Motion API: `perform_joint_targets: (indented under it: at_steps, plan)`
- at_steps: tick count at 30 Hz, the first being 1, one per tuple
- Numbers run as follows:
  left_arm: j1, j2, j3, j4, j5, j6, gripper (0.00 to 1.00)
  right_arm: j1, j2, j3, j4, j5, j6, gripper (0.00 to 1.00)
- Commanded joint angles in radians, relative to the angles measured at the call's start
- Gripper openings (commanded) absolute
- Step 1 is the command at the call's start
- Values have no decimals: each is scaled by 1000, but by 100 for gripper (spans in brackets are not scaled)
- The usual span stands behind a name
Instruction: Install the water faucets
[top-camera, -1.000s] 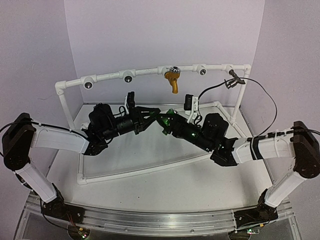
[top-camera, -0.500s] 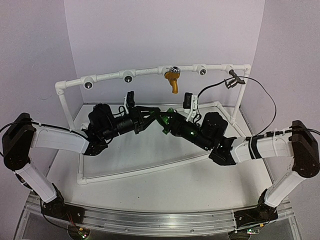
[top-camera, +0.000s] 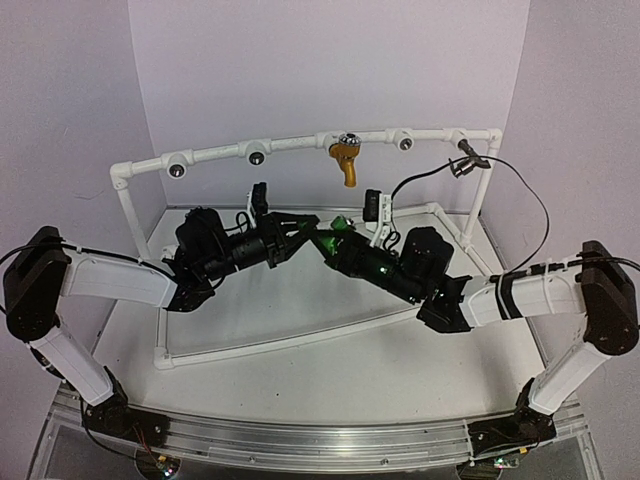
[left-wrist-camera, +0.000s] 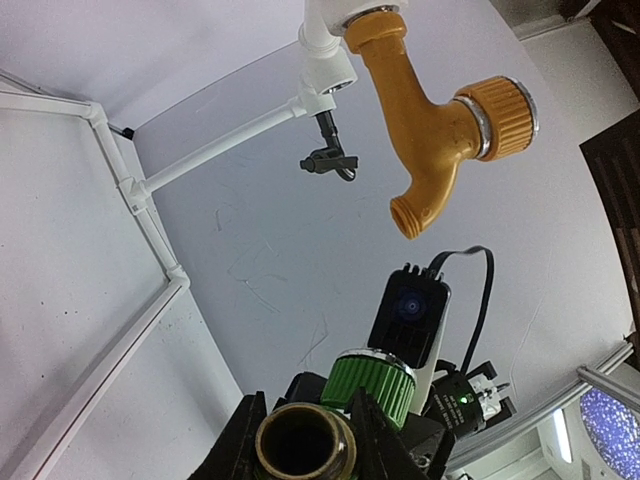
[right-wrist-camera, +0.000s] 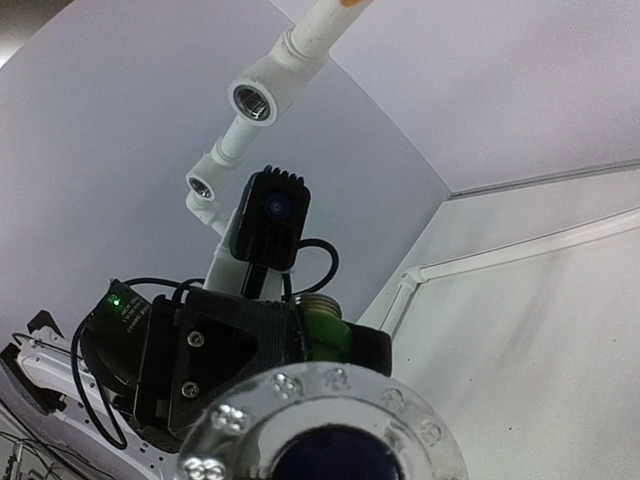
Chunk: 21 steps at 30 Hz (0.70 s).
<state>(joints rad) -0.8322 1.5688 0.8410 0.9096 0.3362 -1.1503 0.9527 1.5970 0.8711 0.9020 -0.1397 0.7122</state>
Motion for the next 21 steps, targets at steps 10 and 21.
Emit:
perform_joint_targets:
  at_steps: [10, 21]
  plan:
    - [10, -58, -63, 63, 10, 4, 58, -9, -134, 19, -217, 134, -208, 0]
    - [19, -9, 33, -545, 37, 436, 86, -7, -435, 175, -1055, 581, -1041, 0]
